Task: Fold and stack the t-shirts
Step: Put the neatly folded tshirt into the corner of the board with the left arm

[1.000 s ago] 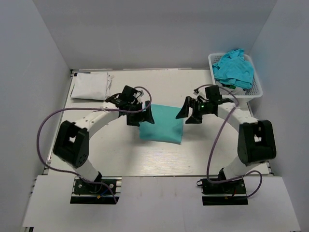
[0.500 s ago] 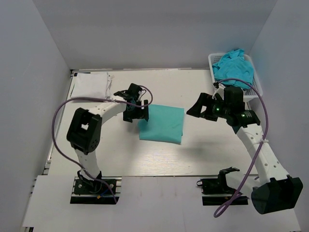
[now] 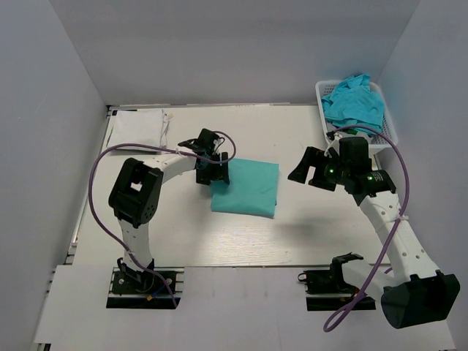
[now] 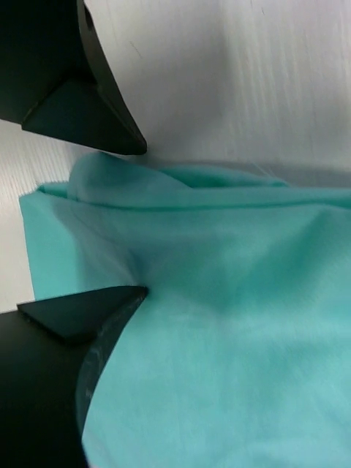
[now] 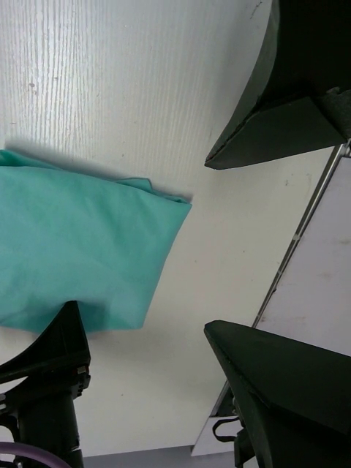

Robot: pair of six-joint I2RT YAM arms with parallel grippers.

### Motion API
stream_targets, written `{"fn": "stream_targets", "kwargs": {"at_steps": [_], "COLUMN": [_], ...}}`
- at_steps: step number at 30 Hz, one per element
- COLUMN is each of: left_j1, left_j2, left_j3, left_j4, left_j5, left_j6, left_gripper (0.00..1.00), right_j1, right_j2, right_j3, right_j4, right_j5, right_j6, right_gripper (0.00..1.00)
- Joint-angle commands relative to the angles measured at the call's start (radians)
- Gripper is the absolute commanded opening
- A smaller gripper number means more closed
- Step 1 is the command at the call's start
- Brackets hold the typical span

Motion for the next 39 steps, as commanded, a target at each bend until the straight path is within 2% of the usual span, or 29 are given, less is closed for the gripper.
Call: {"fn": "stream_targets", "kwargs": {"at_steps": [1,6,7,9,12,16,20,21,26,34,39], "left_j1": [-0.011,-0.011,-0.011,-0.011,-0.011,-0.002,0.008,0.008,0.053,0.159,0.224], "left_j2": [0.062,0.103,0.117,0.129,0.129,0.062,-0.033,-0.033,-0.035,-0.084,-0.075], "left_j3": [-0.048,-0.058,-0.058,-0.058,-0.044,0.062,0.145,0.19,0.316,0.366,0.493], "left_j4": [0.074,0.132,0.132,0.132,0.121,0.008,-0.049,-0.063,-0.163,-0.141,-0.143], "left_j5": [0.075,0.145,0.154,0.155,0.129,0.008,-0.178,-0.198,-0.347,-0.427,-0.418], "left_j6": [-0.014,-0.014,-0.014,-0.003,0.008,0.069,0.181,0.251,0.362,0.468,0.524], "left_gripper": [0.79,0.62,0.5,0.37,0.0,0.0,0.0,0.0,0.0,0.0,0.0], "right_j1": [-0.004,-0.003,-0.004,-0.003,-0.002,-0.002,-0.002,-0.002,-0.003,-0.002,-0.003], "right_j2": [-0.022,-0.026,-0.026,-0.025,-0.035,-0.066,-0.095,-0.098,-0.077,-0.115,-0.108], "right_j3": [-0.013,-0.019,-0.021,-0.021,-0.033,-0.064,-0.098,-0.107,-0.072,-0.049,-0.032], "right_j4": [-0.006,-0.007,-0.006,-0.012,-0.011,-0.015,-0.014,-0.006,-0.012,0.023,0.051], "right_j5": [0.036,0.048,0.053,0.056,0.077,0.103,0.129,0.131,0.145,0.197,0.201], "right_j6": [-0.016,-0.019,-0.017,-0.02,-0.008,0.001,0.021,0.025,0.033,0.068,0.09], "right_gripper": [0.9,0.9,0.9,0.9,0.9,0.9,0.9,0.9,0.9,0.9,0.9]}}
